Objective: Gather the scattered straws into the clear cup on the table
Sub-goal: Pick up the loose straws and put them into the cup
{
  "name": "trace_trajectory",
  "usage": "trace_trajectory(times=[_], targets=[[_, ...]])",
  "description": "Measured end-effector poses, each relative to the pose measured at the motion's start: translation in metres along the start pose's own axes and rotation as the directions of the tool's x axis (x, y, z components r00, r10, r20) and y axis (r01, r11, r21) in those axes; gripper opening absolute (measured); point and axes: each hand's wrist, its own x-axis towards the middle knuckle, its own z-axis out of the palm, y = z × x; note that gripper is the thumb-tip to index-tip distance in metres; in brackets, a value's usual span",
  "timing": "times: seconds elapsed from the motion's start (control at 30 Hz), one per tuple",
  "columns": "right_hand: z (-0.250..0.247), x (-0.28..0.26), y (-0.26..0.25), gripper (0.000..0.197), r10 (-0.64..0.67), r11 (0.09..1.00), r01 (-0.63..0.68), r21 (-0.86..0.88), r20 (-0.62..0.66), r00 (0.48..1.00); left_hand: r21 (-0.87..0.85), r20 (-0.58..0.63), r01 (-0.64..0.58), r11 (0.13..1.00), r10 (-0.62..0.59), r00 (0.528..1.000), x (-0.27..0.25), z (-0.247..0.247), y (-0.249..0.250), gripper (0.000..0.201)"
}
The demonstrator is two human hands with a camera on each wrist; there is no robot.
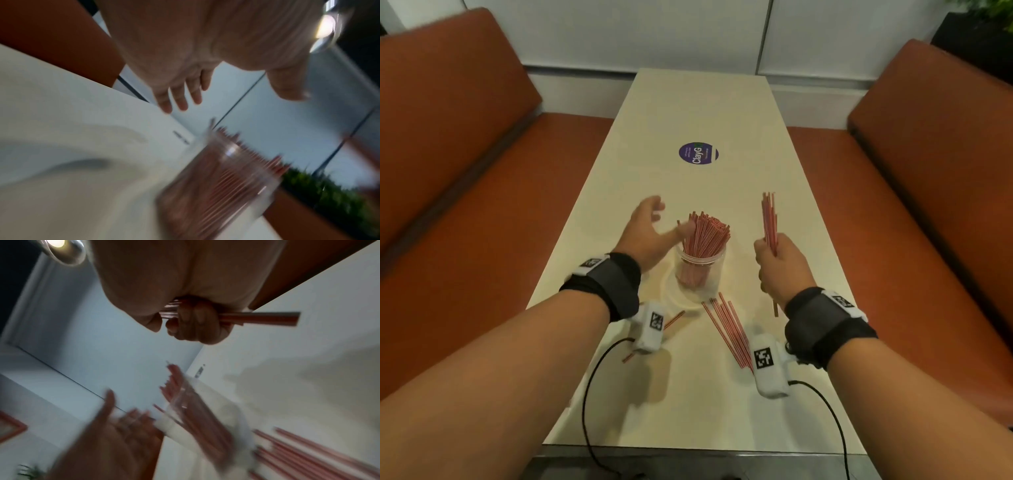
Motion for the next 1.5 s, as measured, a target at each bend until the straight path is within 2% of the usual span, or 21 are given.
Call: trace_trajectory(times=[0.07,0.13,0.2,0.27,0.33,0.47,0.53,0.63,0.7,0.77,0.87,0.9,0.97,1.03,1.07,1.17,1.33,1.5], targets=[[0.002,0.004,-0.027,0.018,-0.037,0.974,0.031,0.223,0.020,0.999,0.180,0.169,0.083,0.980,-0.114,0.979,-0.002,0.002,-0.024,0.108],[0.010,0.010,-0.058,0.017,-0.111,0.875,0.061,0.481,0.077,0.991,0.289,0.258,0.085,0.954,-0.163,0.952,-0.001,0.008,-0.032,0.119],[0.026,0.018,-0.082,0.020,-0.201,0.761,0.075,0.644,0.124,0.972,0.298,0.293,0.050,0.953,-0.142,0.945,0.001,0.014,-0.029,0.116],[0.047,0.026,-0.091,0.023,-0.247,0.707,0.079,0.703,0.140,0.959,0.286,0.296,0.027,0.958,-0.115,0.948,-0.001,0.015,-0.021,0.095],[0.064,0.033,-0.086,0.023,-0.227,0.749,0.088,0.657,0.129,0.965,0.283,0.301,0.026,0.959,-0.115,0.947,-0.002,0.016,-0.020,0.087],[0.081,0.044,-0.062,0.023,-0.173,0.854,0.098,0.511,0.101,0.980,0.289,0.316,0.069,0.955,-0.163,0.935,-0.002,0.013,-0.032,0.113],[0.083,0.045,-0.055,0.022,-0.140,0.899,0.094,0.427,0.079,0.987,0.271,0.315,0.089,0.958,-0.175,0.933,-0.001,0.012,-0.033,0.112],[0.081,0.046,-0.051,0.012,-0.112,0.922,0.086,0.379,0.049,0.992,0.268,0.313,0.033,0.963,-0.120,0.942,0.000,0.012,-0.025,0.107],[0.074,0.048,-0.055,0.016,-0.149,0.912,0.126,0.391,0.028,0.988,0.262,0.317,0.001,0.965,-0.087,0.944,0.000,0.013,-0.019,0.095],[0.062,0.054,-0.060,0.028,-0.221,0.895,0.220,0.388,-0.042,0.974,0.281,0.307,-0.046,0.959,-0.045,0.951,0.001,0.015,-0.014,0.083],[0.043,0.062,-0.055,0.040,-0.289,0.928,0.308,0.211,-0.118,0.950,0.380,0.332,-0.116,0.918,-0.019,0.943,0.003,0.016,-0.011,0.095],[0.039,0.063,-0.048,0.045,-0.290,0.951,0.297,0.089,-0.083,0.953,0.423,0.346,-0.122,0.898,-0.035,0.937,0.004,0.017,-0.010,0.101],[0.040,0.061,-0.032,0.059,-0.271,0.952,0.279,-0.123,0.074,0.960,0.495,0.352,-0.141,0.857,-0.049,0.935,0.008,0.020,-0.006,0.107],[0.048,0.057,-0.023,0.070,-0.260,0.940,0.301,-0.162,0.232,0.937,0.563,0.353,-0.171,0.809,-0.048,0.934,0.012,0.025,0.000,0.111],[0.052,0.055,-0.023,0.074,-0.268,0.938,0.315,-0.147,0.272,0.924,0.591,0.360,-0.184,0.786,-0.053,0.931,0.014,0.027,0.004,0.114],[0.062,0.057,-0.025,0.080,-0.281,0.920,0.341,-0.192,0.283,0.917,0.660,0.389,-0.200,0.724,-0.101,0.916,0.015,0.030,0.011,0.123],[0.060,0.069,-0.023,0.045,-0.310,0.863,0.347,-0.367,0.159,0.938,0.627,0.412,-0.227,0.745,-0.071,0.908,0.016,0.024,0.001,0.118],[0.066,0.069,-0.023,0.046,-0.311,0.789,0.424,-0.445,0.306,0.900,0.616,0.423,-0.228,0.754,-0.072,0.903,0.014,0.023,0.000,0.108]])
